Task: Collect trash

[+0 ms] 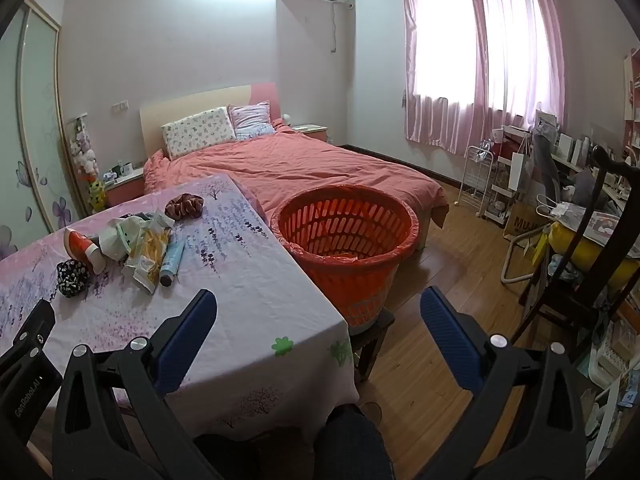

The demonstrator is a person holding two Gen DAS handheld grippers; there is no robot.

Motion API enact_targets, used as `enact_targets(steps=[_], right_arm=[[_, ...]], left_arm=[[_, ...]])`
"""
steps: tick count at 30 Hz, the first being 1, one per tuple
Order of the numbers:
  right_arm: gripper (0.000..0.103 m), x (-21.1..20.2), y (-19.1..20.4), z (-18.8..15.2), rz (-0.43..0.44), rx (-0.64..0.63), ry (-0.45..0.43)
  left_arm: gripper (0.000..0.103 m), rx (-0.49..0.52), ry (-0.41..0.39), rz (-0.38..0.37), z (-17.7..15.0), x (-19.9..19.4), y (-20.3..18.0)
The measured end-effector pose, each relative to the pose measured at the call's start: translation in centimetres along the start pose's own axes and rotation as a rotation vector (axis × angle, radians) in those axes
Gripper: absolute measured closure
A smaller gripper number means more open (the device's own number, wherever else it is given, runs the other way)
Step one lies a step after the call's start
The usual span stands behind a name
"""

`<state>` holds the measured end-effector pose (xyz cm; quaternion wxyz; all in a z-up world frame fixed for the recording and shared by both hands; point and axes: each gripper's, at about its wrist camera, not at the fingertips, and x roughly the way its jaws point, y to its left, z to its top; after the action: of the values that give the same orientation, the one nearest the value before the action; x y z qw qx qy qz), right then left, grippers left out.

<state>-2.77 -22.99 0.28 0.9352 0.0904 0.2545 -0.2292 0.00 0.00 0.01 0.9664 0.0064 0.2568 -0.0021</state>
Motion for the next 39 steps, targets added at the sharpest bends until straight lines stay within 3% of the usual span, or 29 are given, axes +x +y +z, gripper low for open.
enact_targets(steps=[39], right_arm=[[0.002,0.05,0.14,-0.07,-0.004,-0.008,-0.003]], left_arm=[[0.004,-0.004,0.004,-0.002,0.00,0.01,0.02]])
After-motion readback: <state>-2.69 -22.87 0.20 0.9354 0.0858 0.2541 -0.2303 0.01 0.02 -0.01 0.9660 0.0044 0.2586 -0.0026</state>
